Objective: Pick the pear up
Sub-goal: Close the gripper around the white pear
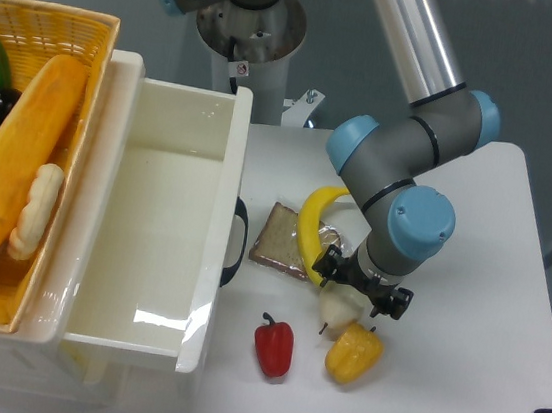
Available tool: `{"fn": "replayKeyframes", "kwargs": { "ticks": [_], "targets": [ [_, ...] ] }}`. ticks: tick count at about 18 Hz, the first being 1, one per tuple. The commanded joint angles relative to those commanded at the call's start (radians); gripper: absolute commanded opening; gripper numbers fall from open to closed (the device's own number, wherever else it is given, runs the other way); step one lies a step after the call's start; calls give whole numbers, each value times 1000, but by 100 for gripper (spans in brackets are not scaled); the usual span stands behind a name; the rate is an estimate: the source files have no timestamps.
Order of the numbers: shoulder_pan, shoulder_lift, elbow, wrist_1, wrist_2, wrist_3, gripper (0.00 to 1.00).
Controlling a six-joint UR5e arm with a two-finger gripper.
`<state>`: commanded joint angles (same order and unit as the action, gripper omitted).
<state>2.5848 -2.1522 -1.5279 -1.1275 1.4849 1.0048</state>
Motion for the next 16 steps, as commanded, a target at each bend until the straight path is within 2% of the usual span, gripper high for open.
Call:
{"fn": "replayKeyframes", "kwargs": {
  "ticks": [7,13,14,16],
  "targets": [
    [1,0,0,-2,2,5,97],
    [1,2,-5,-2,2,5,64],
    [1,5,-5,-3,2,5,60],
    [5,8,-2,-3,2,5,58]
  ]
}}
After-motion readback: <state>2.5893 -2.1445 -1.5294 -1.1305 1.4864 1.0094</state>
